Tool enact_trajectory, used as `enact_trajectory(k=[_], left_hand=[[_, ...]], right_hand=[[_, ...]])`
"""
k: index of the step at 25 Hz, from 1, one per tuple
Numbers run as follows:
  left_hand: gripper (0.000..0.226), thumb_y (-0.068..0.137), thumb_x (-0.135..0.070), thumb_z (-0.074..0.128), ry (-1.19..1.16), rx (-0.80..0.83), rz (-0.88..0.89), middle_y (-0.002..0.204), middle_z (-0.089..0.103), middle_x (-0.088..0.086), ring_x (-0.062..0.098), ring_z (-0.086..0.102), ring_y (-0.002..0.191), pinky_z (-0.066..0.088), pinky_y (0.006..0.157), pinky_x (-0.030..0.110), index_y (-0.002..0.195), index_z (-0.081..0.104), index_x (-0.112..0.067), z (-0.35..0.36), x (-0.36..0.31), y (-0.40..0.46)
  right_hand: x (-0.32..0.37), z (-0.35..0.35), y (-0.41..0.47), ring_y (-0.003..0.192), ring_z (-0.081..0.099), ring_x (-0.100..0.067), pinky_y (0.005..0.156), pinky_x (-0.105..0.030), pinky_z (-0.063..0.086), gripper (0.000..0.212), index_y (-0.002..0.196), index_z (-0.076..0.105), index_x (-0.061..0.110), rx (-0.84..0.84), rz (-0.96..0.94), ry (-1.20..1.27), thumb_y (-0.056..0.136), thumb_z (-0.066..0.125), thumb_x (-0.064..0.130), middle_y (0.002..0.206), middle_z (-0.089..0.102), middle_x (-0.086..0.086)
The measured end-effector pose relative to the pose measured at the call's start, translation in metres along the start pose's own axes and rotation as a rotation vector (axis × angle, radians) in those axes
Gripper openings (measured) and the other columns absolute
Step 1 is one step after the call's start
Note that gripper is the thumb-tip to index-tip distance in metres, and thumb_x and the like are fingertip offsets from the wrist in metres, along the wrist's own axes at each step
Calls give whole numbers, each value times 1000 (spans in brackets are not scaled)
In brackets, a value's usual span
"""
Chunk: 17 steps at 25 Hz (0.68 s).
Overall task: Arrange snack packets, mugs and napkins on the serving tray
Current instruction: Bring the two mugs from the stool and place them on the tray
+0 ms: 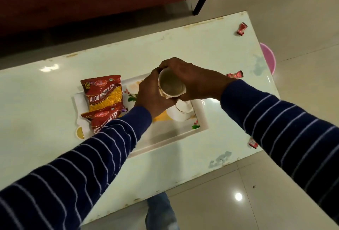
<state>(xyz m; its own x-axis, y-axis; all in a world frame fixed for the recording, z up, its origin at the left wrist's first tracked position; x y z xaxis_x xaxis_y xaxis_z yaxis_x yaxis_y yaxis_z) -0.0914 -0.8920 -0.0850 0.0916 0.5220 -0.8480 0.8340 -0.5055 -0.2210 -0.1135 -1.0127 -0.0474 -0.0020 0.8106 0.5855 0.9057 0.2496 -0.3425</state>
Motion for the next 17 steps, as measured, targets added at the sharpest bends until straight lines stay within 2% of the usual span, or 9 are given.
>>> enact_trajectory(k=[2, 5, 9, 13, 15, 17], left_hand=[[89, 54, -33, 95, 6, -28, -30, 108, 55, -16, 5, 52, 98, 33, 66, -6, 131, 54, -18, 8, 8, 4], [84, 56, -32, 95, -3, -46, -65, 108, 61, -13, 6, 54, 97, 39, 73, 6, 129, 55, -18, 19, 17, 8], [83, 58, -28, 94, -47, -80, -53, 107, 56, -17, 4, 54, 99, 35, 72, -1, 130, 55, -19, 26, 19, 17], [81, 59, -26, 94, -94, -54, -48, 108, 59, -16, 5, 57, 101, 42, 78, 6, 129, 54, -19, 33, 18, 23], [83, 60, -24, 94, -104, -31, -52, 110, 57, -16, 6, 56, 103, 40, 75, -2, 132, 52, -19, 36, 17, 24], [94, 62, -23, 93, -98, 12, -67, 121, 57, -10, 12, 55, 113, 40, 83, 0, 141, 44, -19, 36, 15, 20]], right_hand=[[-11, 8, 6, 120, 52, -21, 94, -32, 50, 96, 143, 34, 15, 17, -24, -41, 65, 89, 15, 143, 41, -4], [-22, 15, 14, 120, 53, -24, 93, -33, 52, 94, 143, 34, 15, 15, -58, -76, 66, 89, 16, 143, 42, -7], [-34, 12, 17, 120, 54, -25, 90, -26, 47, 99, 144, 30, 14, -34, -39, 14, 66, 90, 17, 143, 46, -10], [-44, 9, 16, 121, 55, -23, 96, -29, 49, 102, 148, 24, 19, -39, 9, 45, 69, 89, 22, 142, 48, -5], [-44, 8, 13, 130, 49, -23, 103, -30, 43, 107, 152, 19, 20, -6, 57, 72, 70, 88, 25, 149, 42, -5], [-44, -5, 1, 142, 33, -20, 112, -29, 32, 119, 155, 12, 21, -7, 115, 143, 66, 90, 28, 159, 28, -5]])
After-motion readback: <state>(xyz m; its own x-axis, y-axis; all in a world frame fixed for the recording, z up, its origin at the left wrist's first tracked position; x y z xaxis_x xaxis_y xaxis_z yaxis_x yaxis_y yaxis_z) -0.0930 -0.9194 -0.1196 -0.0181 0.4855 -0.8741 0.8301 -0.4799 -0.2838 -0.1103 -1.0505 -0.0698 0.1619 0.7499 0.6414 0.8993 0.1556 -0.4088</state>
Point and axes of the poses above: each hand's wrist, its own y-axis towards the middle knuckle, its own z-axis out of the palm, x = y × z, the point moved 6 cm from there along y, towards the middle knuckle
